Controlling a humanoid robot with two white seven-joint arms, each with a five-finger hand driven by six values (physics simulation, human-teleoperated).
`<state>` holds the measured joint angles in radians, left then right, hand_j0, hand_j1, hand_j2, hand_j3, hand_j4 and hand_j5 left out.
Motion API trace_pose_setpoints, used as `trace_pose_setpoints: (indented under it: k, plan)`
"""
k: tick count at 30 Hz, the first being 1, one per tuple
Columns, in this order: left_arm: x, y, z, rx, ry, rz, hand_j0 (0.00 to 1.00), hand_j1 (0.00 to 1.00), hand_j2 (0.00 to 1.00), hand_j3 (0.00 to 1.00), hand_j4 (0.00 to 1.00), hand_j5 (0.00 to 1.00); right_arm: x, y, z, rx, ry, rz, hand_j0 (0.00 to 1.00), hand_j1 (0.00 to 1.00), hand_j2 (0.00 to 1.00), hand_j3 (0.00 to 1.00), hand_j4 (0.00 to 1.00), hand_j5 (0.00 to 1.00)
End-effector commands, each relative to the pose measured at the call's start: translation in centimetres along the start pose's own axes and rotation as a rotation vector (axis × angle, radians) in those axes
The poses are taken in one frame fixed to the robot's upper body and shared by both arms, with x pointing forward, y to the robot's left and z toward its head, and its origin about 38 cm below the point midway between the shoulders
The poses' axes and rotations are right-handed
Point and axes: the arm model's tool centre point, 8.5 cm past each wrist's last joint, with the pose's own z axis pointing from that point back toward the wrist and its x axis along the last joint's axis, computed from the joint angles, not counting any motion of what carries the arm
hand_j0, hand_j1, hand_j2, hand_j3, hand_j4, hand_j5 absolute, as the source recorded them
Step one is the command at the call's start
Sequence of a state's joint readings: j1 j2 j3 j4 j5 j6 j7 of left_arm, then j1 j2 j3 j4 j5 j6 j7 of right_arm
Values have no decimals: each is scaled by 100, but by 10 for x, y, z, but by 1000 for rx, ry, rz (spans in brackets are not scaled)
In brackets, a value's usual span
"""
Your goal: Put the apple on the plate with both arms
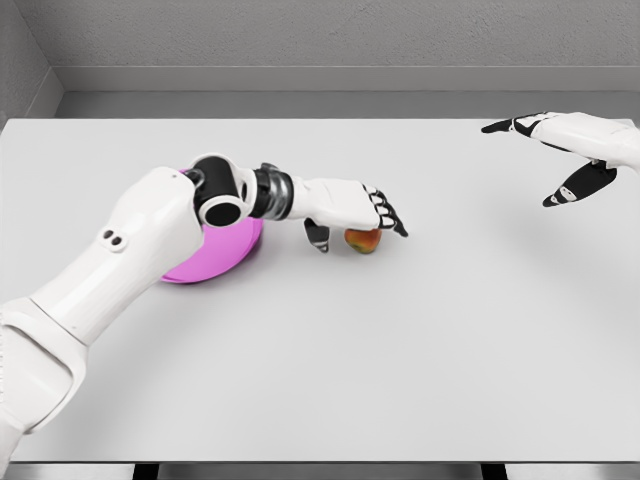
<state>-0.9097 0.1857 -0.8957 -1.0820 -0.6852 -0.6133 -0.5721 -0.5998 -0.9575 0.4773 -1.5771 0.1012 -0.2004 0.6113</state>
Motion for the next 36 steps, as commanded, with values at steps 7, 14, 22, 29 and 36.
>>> trace_pose_setpoints:
  k: [7, 14, 22, 29, 36]
  plan:
    - [-1, -1, -2, -8, 5, 3, 73, 73, 73, 73, 73, 73, 0, 0, 0, -1, 0, -3, 100, 100, 100, 100, 100, 100]
    - [-1, -1, -2, -12, 6, 1, 61, 61, 61, 61, 61, 61, 0, 1, 0, 2, -1, -2, 100, 100, 100, 100, 100, 100]
    - [3, -7, -6, -62, -7, -5, 51, 51, 51, 51, 51, 51, 0, 1, 0, 2, 0, -3, 100, 100, 100, 100, 100, 100]
    - [5, -9, -7, -71, -11, -13, 49, 49, 49, 49, 49, 49, 0, 1, 0, 2, -1, -2, 100, 100, 100, 100, 100, 100]
    - [2, -9, -4, -64, -5, -2, 35, 35, 35, 35, 35, 35, 0, 1, 0, 2, -1, -2, 100, 100, 100, 100, 100, 100]
